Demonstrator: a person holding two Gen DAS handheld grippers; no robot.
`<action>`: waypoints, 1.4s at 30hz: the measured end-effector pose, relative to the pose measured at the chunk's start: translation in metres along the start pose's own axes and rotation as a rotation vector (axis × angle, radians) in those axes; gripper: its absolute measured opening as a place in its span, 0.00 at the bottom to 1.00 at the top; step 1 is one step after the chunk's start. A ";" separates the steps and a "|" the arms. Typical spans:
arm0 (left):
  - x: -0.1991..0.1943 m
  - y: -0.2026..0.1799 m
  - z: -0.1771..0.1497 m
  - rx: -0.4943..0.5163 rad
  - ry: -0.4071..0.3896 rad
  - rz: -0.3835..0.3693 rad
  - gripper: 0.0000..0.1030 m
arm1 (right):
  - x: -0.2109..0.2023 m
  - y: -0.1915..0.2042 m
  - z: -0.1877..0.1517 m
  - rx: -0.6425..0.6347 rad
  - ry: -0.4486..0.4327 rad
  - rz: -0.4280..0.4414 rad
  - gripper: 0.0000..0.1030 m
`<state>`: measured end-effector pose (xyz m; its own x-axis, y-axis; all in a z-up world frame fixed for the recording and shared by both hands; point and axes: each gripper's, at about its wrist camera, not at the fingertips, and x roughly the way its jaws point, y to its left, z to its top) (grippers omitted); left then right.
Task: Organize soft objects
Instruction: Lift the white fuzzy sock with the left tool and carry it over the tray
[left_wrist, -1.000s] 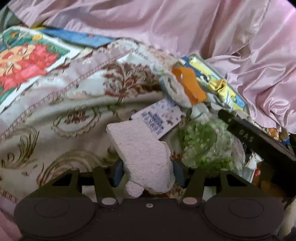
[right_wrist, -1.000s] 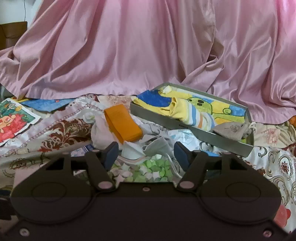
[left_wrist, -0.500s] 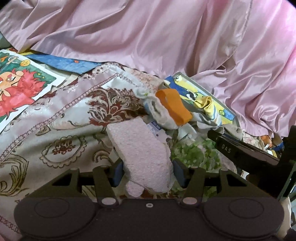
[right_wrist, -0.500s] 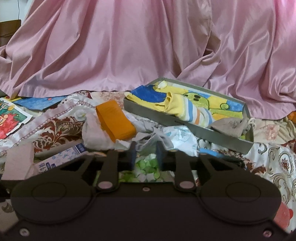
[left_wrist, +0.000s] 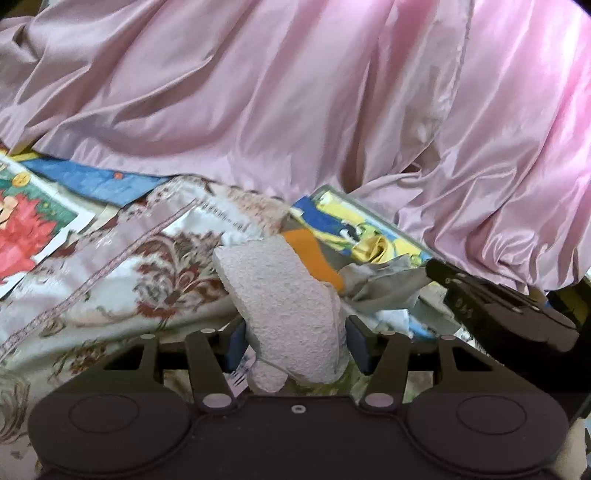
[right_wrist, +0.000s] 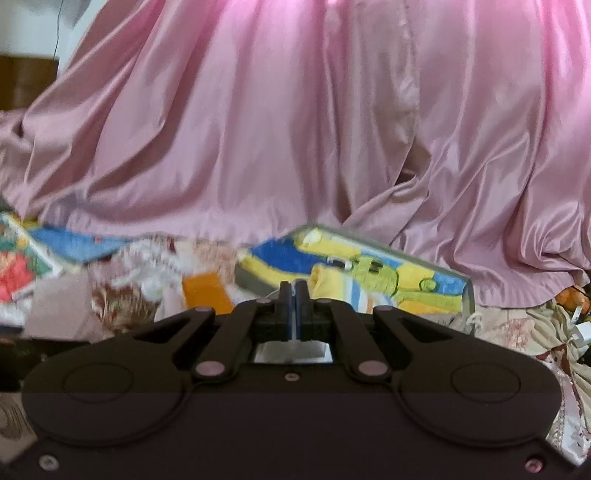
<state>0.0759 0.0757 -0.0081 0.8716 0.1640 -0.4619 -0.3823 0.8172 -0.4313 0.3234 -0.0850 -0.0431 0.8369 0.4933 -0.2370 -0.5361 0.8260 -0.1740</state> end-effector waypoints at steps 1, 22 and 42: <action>0.001 -0.003 0.003 0.002 -0.004 0.000 0.56 | -0.001 -0.006 0.004 0.014 -0.012 0.005 0.00; 0.113 -0.108 0.075 0.116 -0.030 -0.125 0.56 | 0.065 -0.175 0.046 0.217 -0.253 -0.007 0.00; 0.266 -0.177 0.075 0.259 0.197 -0.064 0.57 | 0.176 -0.290 -0.028 0.536 0.167 0.070 0.03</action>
<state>0.3983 0.0161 0.0036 0.8056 0.0182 -0.5922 -0.2159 0.9398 -0.2648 0.6233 -0.2451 -0.0614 0.7494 0.5380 -0.3859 -0.4227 0.8374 0.3467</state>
